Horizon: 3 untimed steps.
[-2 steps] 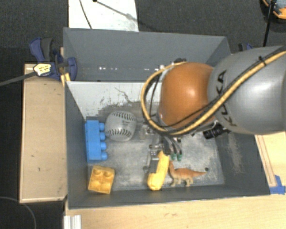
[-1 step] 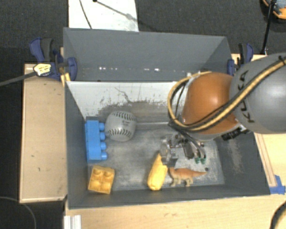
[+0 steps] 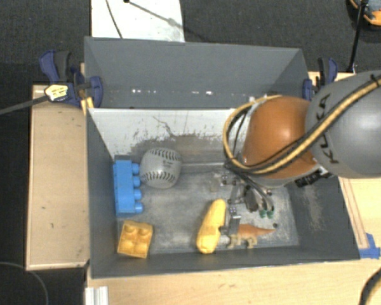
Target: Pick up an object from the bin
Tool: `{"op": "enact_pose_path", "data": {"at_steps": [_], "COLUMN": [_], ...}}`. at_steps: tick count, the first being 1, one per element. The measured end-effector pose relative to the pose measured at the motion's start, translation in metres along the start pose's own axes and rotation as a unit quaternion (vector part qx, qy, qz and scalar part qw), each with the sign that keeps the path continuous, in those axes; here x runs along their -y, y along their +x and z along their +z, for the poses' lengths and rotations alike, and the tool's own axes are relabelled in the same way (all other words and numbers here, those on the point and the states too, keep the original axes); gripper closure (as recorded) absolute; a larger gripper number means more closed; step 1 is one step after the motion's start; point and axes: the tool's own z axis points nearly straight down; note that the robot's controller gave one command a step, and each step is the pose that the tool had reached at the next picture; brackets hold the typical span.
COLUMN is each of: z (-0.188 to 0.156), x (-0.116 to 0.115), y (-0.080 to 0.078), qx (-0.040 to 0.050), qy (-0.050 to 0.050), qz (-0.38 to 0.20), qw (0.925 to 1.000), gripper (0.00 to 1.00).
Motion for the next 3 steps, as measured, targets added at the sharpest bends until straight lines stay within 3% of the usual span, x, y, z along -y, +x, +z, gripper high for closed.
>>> {"op": "enact_pose_path", "data": {"at_steps": [1, 2, 3], "z": [0.0, 0.036, 0.057], "x": [0.0, 0.014, 0.037], "y": [0.0, 0.012, 0.02], "qx": [0.0, 0.0031, 0.0001], "qy": [0.0, 0.0, 0.0], "qz": [0.001, -0.009, -0.003], "qw": [1.0, 1.0, 1.0], "gripper": [0.0, 0.0, 0.0]}}
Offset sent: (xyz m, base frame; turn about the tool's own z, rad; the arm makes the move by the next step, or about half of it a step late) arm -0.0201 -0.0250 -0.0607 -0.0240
